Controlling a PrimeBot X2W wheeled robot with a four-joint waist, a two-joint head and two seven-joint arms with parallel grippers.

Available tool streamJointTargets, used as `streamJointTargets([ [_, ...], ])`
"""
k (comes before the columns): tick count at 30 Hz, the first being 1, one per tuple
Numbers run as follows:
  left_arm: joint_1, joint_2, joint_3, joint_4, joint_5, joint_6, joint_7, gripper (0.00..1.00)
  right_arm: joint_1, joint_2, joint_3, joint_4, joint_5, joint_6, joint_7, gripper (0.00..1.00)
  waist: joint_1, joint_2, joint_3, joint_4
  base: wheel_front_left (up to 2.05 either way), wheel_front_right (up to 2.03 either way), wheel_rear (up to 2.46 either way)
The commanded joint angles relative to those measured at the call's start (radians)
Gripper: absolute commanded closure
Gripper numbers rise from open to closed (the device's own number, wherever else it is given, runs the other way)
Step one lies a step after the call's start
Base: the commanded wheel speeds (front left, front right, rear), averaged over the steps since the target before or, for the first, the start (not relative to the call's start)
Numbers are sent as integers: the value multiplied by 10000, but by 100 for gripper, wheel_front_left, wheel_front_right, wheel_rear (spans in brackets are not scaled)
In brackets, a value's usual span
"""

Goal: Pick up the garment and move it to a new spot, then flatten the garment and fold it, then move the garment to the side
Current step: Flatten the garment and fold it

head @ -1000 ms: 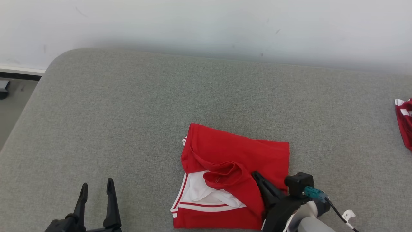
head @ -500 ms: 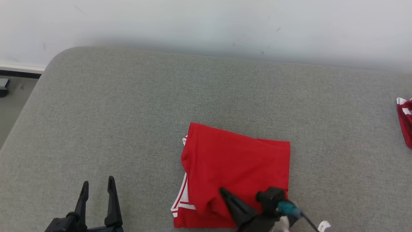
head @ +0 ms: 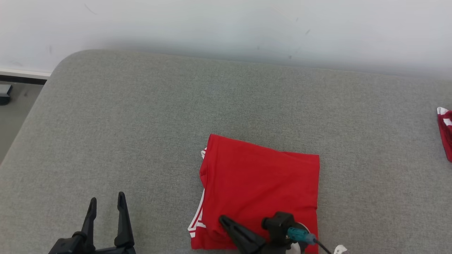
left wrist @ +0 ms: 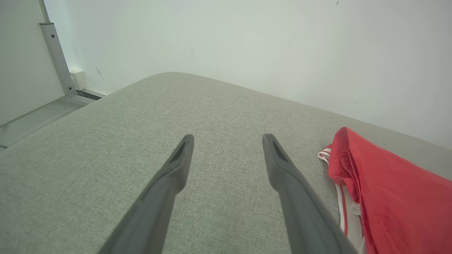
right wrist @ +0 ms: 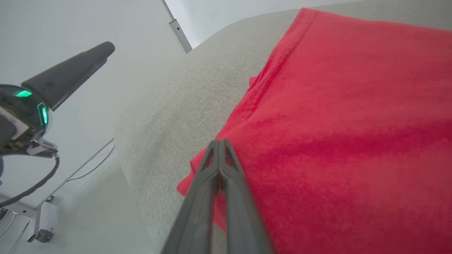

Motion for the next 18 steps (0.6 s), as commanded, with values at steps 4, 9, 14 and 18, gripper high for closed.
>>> streamJointTargets([
  [4,28,-8,22,-63,-37,57,-23,0,-117,-223,-672,-346,-247,-19,-4,100,0,-1,-46,-130,0,0,0],
  [9,146,-8,61,-91,8,74,-23,0,203,-430,-2194,-1025,-677,-19,-4,100,0,-1,-180,-366,0,0,0],
  [14,283,-8,104,-107,57,24,-23,0,751,-577,-3811,-1849,-1402,-19,-4,100,0,-1,-351,-707,0,0,0],
  [18,308,-6,150,-101,142,-23,-23,0,1282,-689,-4992,-2458,-1947,-19,-4,100,0,-1,-446,-1050,0,0,0],
])
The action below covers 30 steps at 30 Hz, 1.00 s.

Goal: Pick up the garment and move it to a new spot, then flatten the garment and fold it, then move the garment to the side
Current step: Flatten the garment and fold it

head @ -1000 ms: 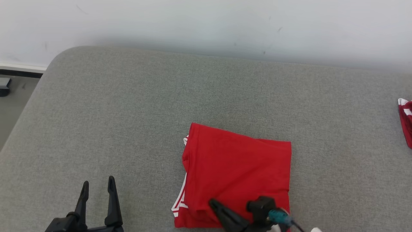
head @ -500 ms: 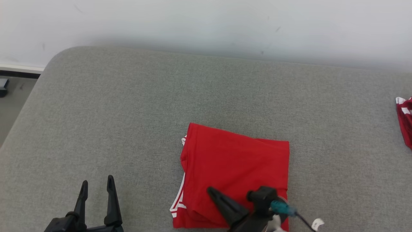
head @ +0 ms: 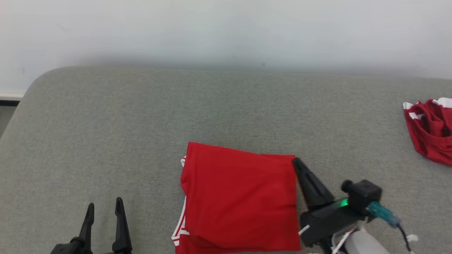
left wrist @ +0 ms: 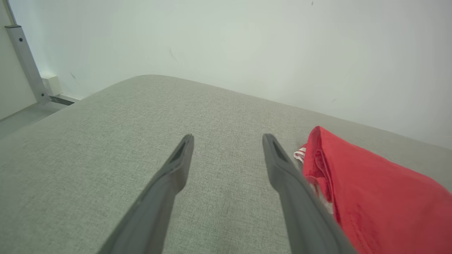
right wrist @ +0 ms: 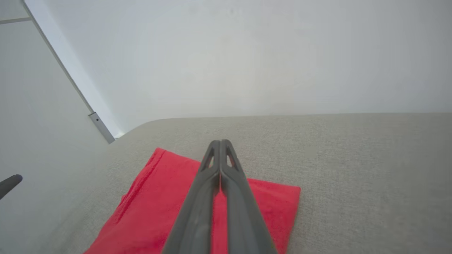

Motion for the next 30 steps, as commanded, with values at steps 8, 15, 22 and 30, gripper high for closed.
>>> streamJointTargets([
  [8,132,-6,117,-116,381,-126,-23,0,1434,178,-2254,-1131,-744,-19,-4,100,1,0,-274,-884,0,0,0],
  [15,287,-6,223,-179,728,-288,-23,0,2443,517,-3008,-1596,-1055,-19,-4,100,1,0,-447,-1330,0,0,0],
  [22,570,-6,194,-251,939,-297,-23,0,2817,812,-3241,-1696,-1169,-19,-4,100,1,0,-597,-1524,0,0,0],
  [30,680,-6,322,-336,1253,-292,-23,0,2964,949,-3454,-1642,-1239,-19,-4,26,1,0,-722,-1448,0,0,0],
])
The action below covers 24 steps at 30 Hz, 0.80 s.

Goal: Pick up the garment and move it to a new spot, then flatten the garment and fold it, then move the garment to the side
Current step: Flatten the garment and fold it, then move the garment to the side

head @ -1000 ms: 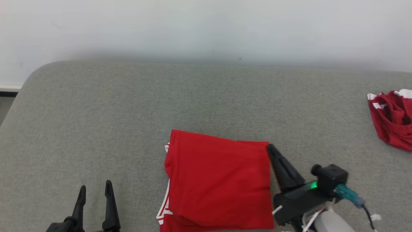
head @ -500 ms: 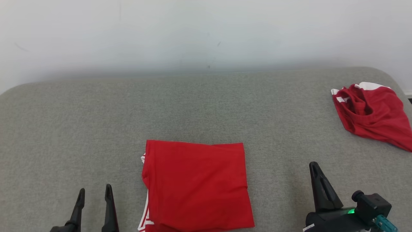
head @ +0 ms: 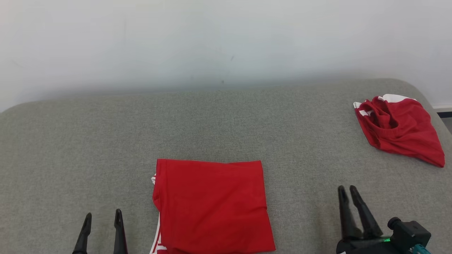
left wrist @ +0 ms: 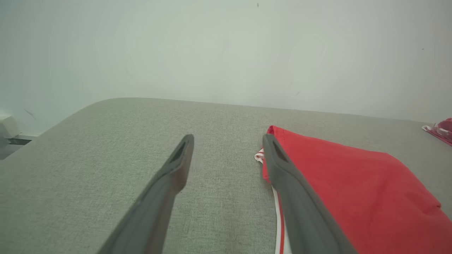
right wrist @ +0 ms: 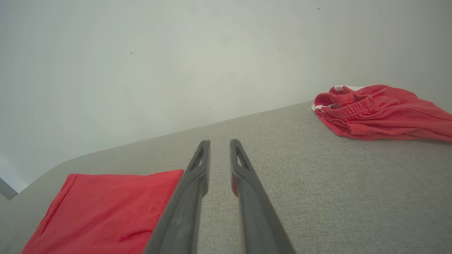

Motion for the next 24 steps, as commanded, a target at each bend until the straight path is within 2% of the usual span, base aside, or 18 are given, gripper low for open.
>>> streamJointTargets([
  [1,114,-6,48,-42,99,41,-23,0,121,47,-25,19,-43,-19,-4,0,1,0,-15,24,0,0,0],
  [9,318,-2,132,-45,914,-102,-23,0,113,149,-167,263,-118,-19,-4,0,1,0,-30,96,0,0,0],
  [24,444,-4,151,109,989,-184,-23,0,41,163,-36,462,-323,-19,-4,0,1,0,7,154,0,0,0],
])
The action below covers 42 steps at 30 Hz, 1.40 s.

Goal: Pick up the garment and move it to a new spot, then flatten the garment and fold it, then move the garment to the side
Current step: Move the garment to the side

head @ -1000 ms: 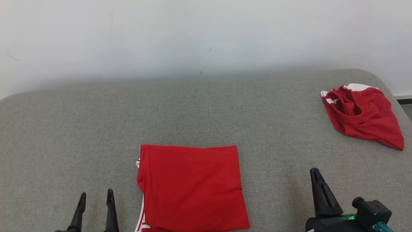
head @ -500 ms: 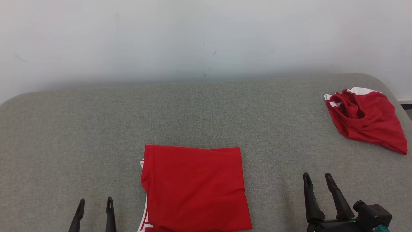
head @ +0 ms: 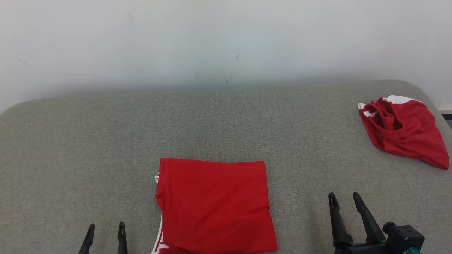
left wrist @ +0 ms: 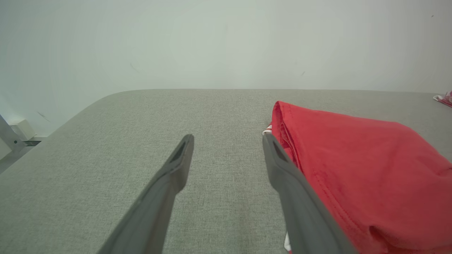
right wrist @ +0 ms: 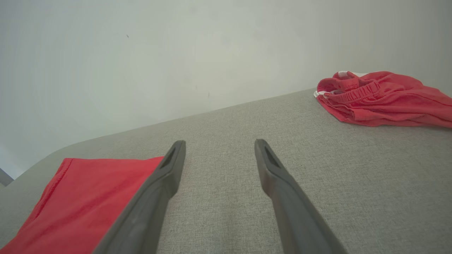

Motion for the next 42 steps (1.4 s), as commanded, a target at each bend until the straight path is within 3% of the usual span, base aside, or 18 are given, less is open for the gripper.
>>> streamJointTargets([
  [1,4,-4,11,33,102,12,-23,0,-24,33,18,24,-28,-19,-4,0,0,0,-2,2,0,0,0],
  [42,-119,-6,-1,72,50,34,-23,0,-103,38,173,130,-85,-19,-4,0,0,0,21,29,0,0,0],
])
